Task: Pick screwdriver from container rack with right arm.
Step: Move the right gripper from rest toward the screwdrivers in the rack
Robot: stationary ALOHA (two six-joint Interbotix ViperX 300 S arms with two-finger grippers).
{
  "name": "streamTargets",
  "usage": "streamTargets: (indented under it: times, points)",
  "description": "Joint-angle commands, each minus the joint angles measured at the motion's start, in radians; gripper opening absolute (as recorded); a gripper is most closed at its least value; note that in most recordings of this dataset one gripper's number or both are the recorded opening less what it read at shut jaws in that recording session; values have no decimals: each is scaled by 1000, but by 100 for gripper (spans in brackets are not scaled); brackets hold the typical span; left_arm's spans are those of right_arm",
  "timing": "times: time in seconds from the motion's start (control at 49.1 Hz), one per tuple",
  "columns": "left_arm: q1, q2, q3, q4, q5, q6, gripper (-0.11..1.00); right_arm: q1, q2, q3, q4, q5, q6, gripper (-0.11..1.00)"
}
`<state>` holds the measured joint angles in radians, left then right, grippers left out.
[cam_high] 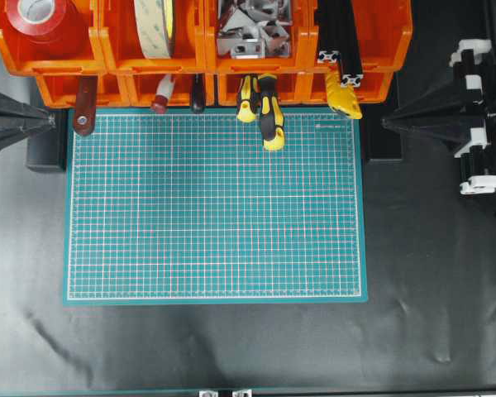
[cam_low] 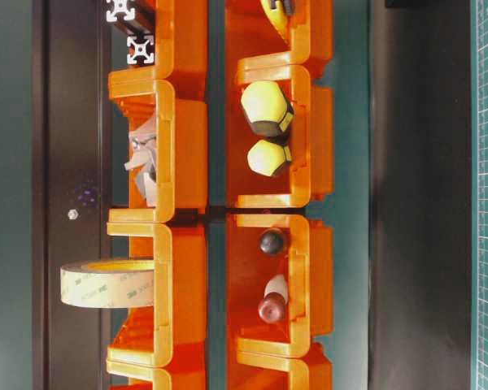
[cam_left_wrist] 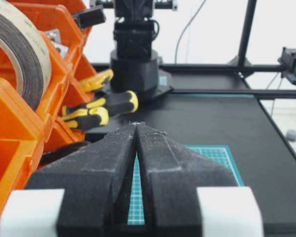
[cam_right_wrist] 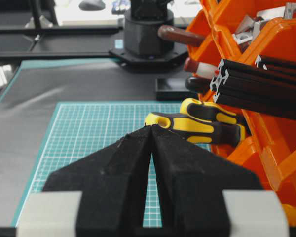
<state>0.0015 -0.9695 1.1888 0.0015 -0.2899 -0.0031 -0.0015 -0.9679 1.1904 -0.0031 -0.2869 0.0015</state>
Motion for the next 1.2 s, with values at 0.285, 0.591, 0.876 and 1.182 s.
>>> streamTargets:
  times: [0.285,0.591,0.876,1.182]
  points:
    - [5,-54,-163,31,245,-17,0,-17,103,-279,2,416,0,0]
    - [-3,-51,-166,32,284,-18,0,35,281,-569,-107,735,0,0]
    - [-15,-48,-164,31,296,-20,0,216,465,-712,-362,986,46,0]
    - [-23,-46,-164,31,307,-21,0,459,701,-807,-959,1316,353,0]
